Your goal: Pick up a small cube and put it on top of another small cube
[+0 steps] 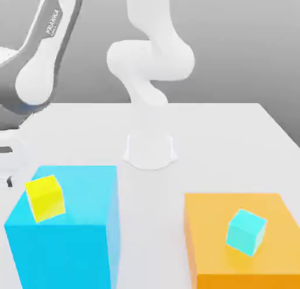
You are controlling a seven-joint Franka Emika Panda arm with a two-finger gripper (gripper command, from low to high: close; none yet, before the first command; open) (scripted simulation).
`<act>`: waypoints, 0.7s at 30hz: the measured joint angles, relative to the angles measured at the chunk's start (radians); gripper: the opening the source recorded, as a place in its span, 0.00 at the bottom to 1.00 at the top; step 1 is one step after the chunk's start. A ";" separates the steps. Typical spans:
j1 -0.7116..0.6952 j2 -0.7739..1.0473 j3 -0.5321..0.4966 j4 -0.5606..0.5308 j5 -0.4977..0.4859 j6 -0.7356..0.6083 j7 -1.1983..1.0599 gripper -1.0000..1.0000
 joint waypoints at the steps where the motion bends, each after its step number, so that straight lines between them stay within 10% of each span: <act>1: 0.005 0.005 0.006 -0.035 0.007 0.026 0.004 0.50; 8: 0.137 -0.113 0.051 -0.284 -0.011 0.193 0.216 0.50; 15: 0.217 -0.308 0.145 -0.499 -0.247 0.338 0.641 0.50; 21: 0.131 -0.133 0.325 -0.487 0.014 0.509 0.489 0.50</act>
